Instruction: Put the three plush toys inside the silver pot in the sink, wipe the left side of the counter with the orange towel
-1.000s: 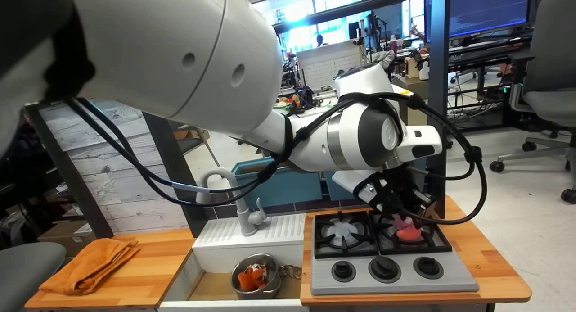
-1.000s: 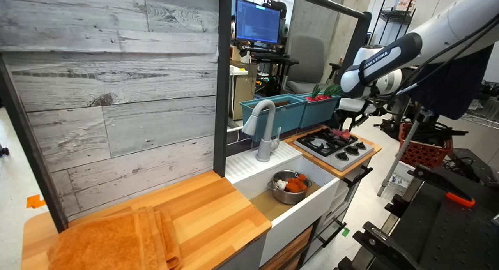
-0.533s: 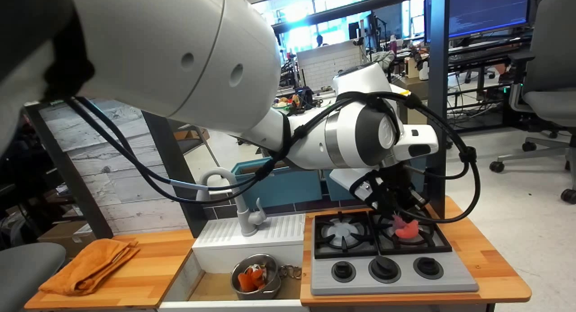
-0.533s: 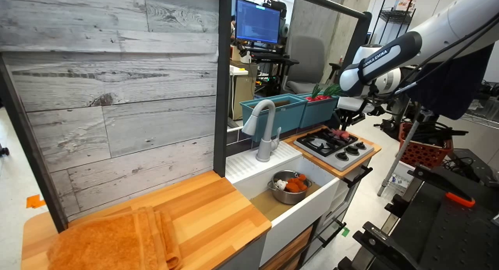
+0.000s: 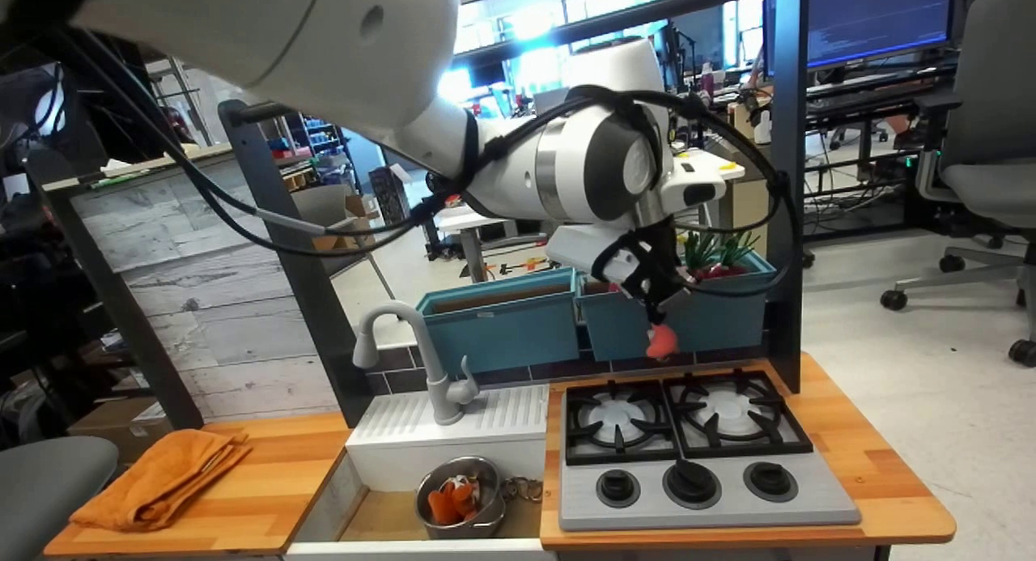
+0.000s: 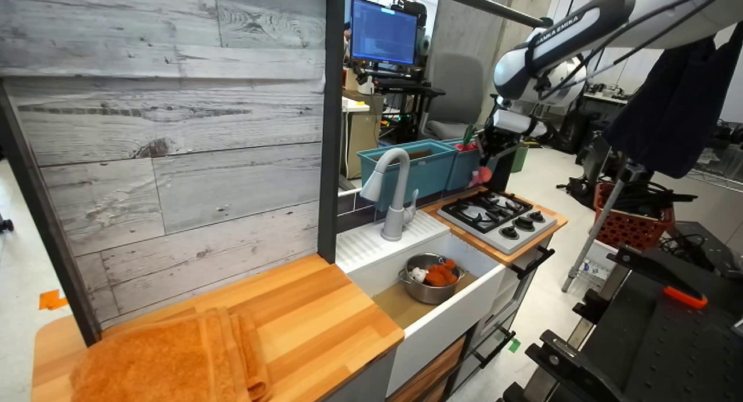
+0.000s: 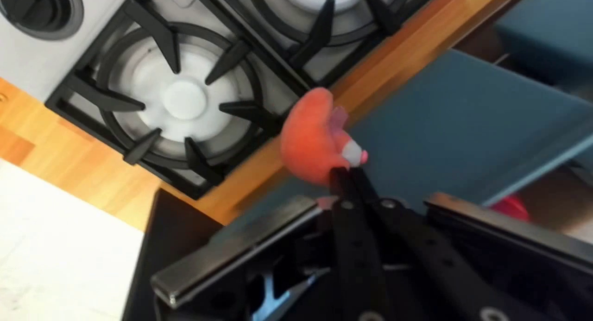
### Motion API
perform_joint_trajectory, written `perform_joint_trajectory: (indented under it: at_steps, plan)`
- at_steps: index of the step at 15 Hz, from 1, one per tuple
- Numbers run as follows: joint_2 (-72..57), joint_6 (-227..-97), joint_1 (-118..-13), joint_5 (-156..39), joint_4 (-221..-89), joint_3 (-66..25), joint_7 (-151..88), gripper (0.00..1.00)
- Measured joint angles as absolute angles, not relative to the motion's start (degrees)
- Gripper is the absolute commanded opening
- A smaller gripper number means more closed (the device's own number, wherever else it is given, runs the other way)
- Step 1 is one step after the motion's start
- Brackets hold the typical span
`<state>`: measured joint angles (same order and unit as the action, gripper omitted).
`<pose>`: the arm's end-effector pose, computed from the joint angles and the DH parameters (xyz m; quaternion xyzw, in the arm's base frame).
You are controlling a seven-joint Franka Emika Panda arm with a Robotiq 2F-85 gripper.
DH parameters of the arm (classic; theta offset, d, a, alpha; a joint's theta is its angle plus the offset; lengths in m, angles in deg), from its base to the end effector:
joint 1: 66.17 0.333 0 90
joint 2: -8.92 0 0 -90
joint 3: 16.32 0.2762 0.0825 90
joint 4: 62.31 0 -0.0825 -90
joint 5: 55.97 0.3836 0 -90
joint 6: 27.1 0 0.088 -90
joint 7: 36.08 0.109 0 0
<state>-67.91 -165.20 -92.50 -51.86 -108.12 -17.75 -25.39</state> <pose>0.6851 -0.3497 0.0967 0.9315 -0.3376 0.1355 0.0036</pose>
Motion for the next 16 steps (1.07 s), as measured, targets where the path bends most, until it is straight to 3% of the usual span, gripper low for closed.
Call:
perform_joint_trajectory:
  at_steps: [10, 16]
  plan:
    - [-46.1, -153.3, -94.0, -52.5, -134.5, -11.0, -47.0, 0.01]
    - [-41.7, -161.5, -86.8, -52.9, -152.8, -11.8, -52.2, 0.01]
